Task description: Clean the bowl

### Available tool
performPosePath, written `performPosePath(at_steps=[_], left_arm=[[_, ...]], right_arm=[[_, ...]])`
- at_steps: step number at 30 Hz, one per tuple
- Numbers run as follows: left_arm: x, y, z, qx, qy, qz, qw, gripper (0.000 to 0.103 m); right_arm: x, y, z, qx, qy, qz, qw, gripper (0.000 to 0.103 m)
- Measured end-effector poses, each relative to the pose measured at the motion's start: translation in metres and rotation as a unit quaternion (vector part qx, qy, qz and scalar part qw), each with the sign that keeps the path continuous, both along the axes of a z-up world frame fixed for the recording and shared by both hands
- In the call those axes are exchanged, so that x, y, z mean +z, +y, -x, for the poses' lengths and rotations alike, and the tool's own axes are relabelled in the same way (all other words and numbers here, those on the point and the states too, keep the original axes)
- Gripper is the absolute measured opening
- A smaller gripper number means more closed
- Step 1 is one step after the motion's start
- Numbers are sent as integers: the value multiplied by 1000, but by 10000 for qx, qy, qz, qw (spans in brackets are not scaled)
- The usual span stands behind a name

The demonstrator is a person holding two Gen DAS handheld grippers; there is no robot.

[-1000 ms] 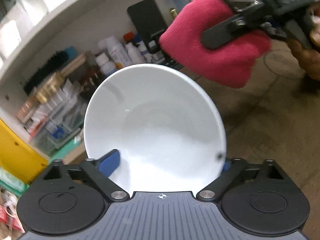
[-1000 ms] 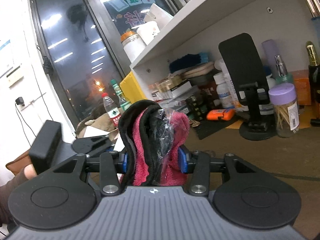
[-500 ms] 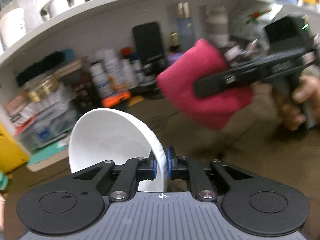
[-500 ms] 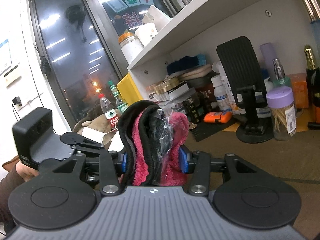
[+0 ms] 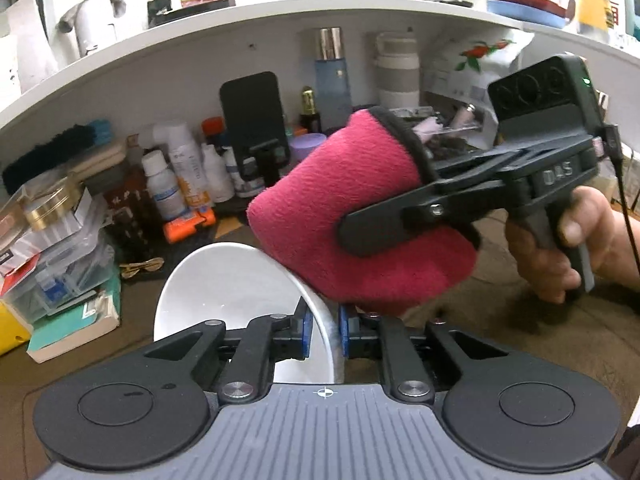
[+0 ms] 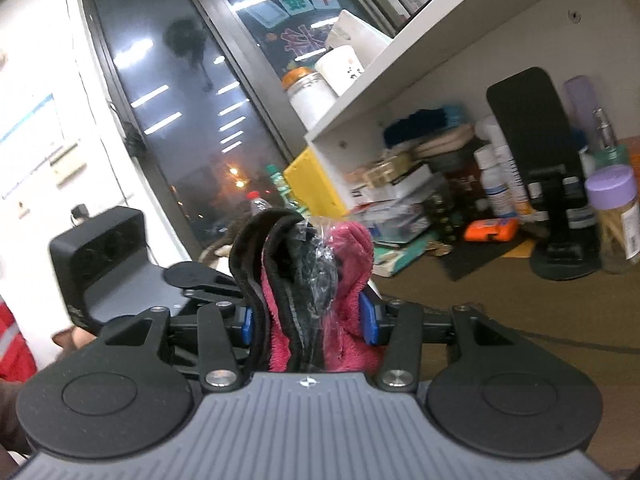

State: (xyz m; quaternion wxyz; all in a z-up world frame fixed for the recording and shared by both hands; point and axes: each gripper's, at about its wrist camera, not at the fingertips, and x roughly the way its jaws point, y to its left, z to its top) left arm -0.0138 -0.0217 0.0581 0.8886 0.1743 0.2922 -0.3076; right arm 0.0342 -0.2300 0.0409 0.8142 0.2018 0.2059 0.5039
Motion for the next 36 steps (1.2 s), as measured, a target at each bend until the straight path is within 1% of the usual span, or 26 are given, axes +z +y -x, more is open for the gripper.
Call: performPosePath(at_steps=[4,9,14,17,24,28,31,34,35,36], left_arm=[[-2,-1,-6,64,31,-33,10000,14],[-1,-4,-11,141,38,-43,9999,15],[-1,-7,-14,180,29,-125,9998,16],[-3,-9,-17,240,41,-188,9995,16],[-12,-12,-21,419,54,-464,9980,20],[-15,-11,-21,439,81,-479,9979,21],[-16,-10,-21,427,81,-482,9979,25],[-16,-5,-21,451,66,-461,9979,31],[-16,-2,-21,464,48,-462,9978,36],[-17,0,-21,477,30,-464,9978,42]], right_arm=[[-5,-2,-7,-152,94,35,9998,49],[-12,1,-35,-468,342,71,9983,49],[-19,5,-45,-598,385,250,9972,49],[-20,6,-43,-534,390,307,9973,49],[-23,7,-30,-248,465,454,9976,49],[-23,5,-24,-107,538,440,9975,51],[-22,5,-22,-96,527,449,9976,51],[-21,9,-19,-214,403,524,9976,44],[-20,10,-18,-265,342,591,9973,41],[-19,13,-17,-406,275,761,9959,40]])
